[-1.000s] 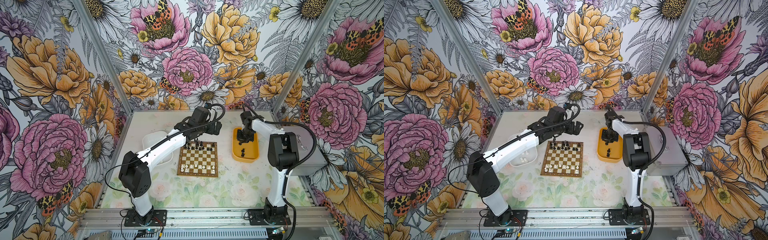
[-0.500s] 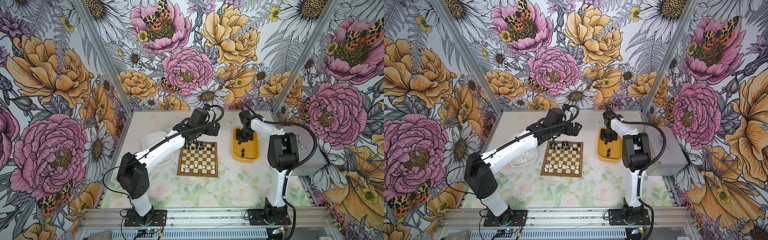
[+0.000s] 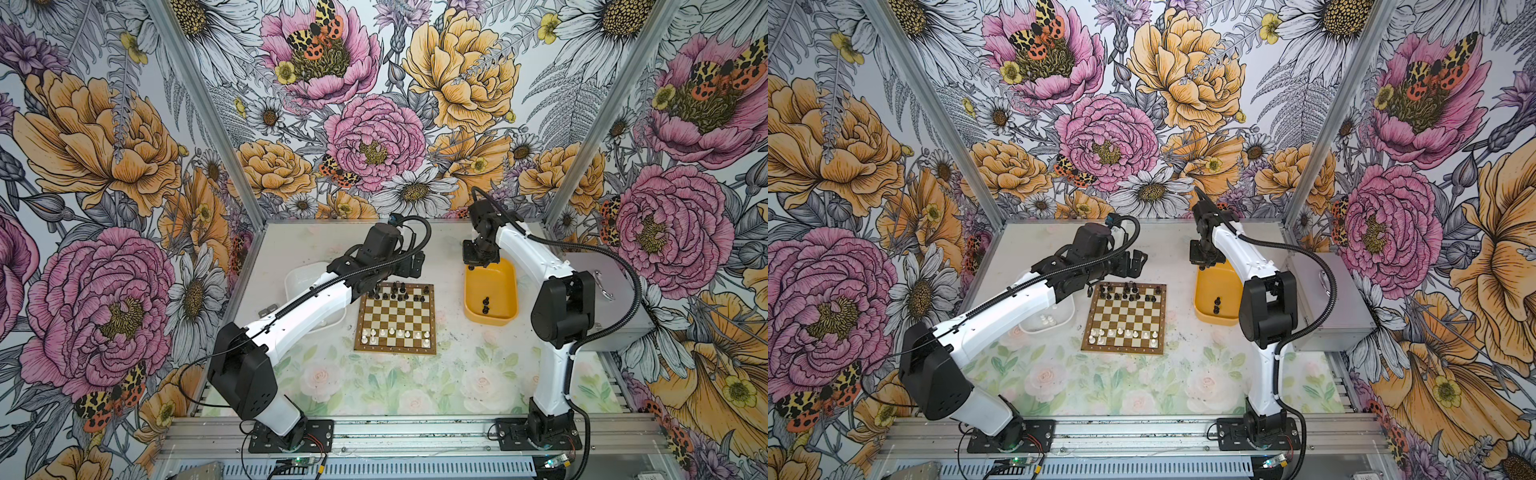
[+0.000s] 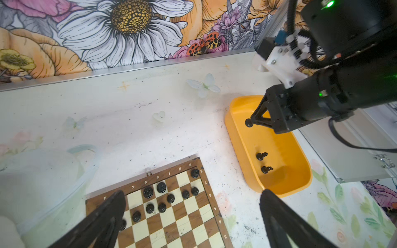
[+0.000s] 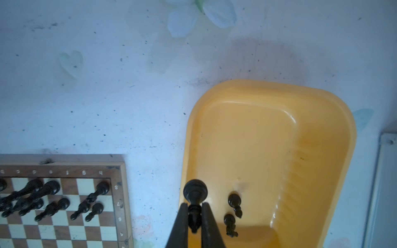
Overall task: Set up the chess pieces on the board
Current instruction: 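Lift the black pawn and carry it over the chessboard with the right gripper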
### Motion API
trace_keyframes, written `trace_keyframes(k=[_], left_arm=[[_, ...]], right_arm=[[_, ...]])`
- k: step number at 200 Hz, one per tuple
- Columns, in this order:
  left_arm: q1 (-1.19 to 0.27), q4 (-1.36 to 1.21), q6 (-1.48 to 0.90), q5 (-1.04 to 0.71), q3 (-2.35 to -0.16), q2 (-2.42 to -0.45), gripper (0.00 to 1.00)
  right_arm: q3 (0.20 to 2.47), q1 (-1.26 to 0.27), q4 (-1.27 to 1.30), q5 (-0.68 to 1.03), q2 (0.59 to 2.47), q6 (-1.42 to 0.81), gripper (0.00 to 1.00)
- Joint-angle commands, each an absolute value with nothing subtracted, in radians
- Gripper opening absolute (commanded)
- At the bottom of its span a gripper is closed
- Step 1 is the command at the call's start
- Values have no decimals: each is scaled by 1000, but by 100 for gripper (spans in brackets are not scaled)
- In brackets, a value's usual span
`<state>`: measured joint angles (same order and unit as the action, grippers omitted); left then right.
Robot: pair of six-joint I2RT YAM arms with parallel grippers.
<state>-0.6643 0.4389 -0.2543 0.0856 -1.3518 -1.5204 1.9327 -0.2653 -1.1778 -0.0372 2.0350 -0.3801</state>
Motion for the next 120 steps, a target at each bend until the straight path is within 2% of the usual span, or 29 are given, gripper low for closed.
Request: trace_keyframes(k=[1,41,120], left_arm=[[-630,419,-241,118,-1295,-1434,99],[-595,415,-248,138,-1155,-1290,99],[-503,424,-255,97,-996,-1089,99]], right_arm=[[2044,-323,-1255,-60,2043,-389,8],[2182,-432,-1315,-73,2129,-407,8],[2253,-526,-1320,-58,2239,-455,7]])
